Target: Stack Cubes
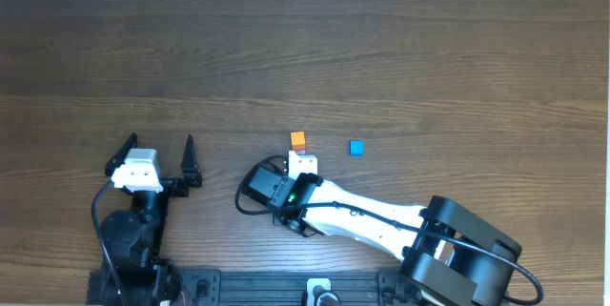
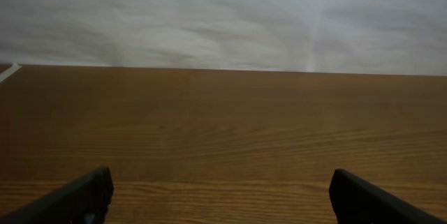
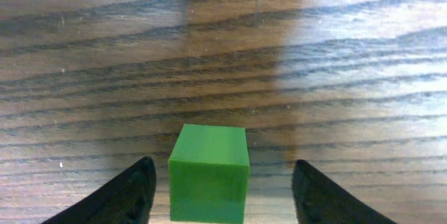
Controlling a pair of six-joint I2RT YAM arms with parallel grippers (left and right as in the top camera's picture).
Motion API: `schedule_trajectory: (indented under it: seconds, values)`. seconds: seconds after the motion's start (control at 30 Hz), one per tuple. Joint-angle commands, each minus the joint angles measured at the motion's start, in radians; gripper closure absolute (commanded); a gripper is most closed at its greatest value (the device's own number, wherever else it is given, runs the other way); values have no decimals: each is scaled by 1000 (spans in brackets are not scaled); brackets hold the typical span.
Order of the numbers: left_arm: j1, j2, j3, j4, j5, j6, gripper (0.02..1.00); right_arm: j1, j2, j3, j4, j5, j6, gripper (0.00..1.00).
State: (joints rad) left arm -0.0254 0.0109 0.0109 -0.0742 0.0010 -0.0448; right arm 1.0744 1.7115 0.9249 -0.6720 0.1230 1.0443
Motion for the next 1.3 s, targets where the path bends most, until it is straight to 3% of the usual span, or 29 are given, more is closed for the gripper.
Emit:
schedule_trajectory:
  seconds: [0.03,0.23,0.83,1.17,1.3]
  values:
    - [5,-8,-5,-1,10,14,20,6,9,16,3,9,10,454]
    - [5,-8,-5,-1,10,15,18,6,9,16,3,9,10,658]
    - [5,-8,-5,-1,10,14,18,6,4,26,13,14,10,827]
    - [5,-8,-5,-1,10,15,18,0,-103,156,-213,129,7,910]
    - [5,-8,-5,-1,10,15,18,-33,-129,281,-339,188,-42,939]
